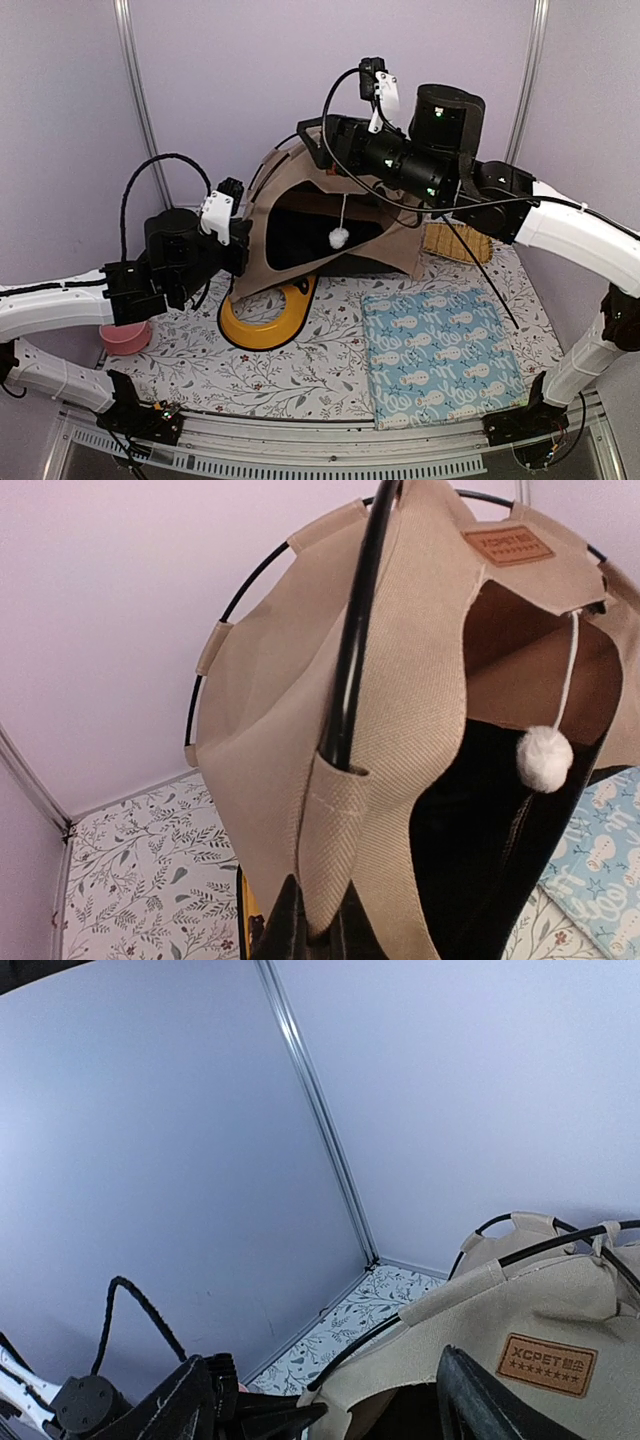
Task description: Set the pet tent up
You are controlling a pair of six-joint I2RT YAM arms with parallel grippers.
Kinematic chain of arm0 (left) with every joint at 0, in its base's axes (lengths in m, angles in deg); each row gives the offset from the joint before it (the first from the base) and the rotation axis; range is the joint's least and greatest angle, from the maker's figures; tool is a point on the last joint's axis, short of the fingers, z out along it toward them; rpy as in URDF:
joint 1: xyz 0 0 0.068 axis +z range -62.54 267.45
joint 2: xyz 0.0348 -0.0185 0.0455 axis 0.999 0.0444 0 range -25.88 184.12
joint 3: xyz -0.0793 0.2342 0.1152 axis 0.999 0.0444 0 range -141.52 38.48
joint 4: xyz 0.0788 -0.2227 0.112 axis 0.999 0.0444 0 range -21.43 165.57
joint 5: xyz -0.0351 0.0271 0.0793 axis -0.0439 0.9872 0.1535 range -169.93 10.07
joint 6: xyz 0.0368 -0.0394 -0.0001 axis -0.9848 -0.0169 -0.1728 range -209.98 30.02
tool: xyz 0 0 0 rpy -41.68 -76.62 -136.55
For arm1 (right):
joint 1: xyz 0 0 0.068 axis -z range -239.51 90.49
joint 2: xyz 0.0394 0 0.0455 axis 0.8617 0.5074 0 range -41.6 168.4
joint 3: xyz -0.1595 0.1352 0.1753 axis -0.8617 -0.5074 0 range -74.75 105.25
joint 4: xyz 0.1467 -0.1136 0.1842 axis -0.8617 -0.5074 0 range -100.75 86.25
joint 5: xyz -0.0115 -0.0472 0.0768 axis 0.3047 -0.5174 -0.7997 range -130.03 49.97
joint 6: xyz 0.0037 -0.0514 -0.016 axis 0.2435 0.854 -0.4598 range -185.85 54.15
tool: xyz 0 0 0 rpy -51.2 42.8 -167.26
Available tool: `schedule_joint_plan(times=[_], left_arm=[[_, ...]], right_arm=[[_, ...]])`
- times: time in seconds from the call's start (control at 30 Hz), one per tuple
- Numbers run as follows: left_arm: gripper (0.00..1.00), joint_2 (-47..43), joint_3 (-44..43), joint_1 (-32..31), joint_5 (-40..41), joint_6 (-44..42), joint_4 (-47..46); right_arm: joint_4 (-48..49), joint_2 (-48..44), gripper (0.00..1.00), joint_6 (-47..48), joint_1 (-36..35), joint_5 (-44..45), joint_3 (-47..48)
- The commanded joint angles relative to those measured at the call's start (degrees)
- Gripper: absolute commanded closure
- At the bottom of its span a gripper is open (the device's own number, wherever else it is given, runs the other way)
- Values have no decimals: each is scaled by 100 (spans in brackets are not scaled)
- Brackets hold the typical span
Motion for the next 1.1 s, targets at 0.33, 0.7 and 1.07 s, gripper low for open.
schedule_joint_plan(times=[0.33,0.7,1.07], left_arm=[[100,-414,139,1796,-2347,-863,-1575],[100,-422,-174,2925,-3834,-1405,-1445],[100,-509,-456,3816,-5019,-1645,-768]], right_arm=[[-1890,-2269,3,505,713,-779,-1262],[-2770,-3351,4,60,1329,-1540,-2314],[-3027,-3316,7,-332,1353,-1821,-3134]])
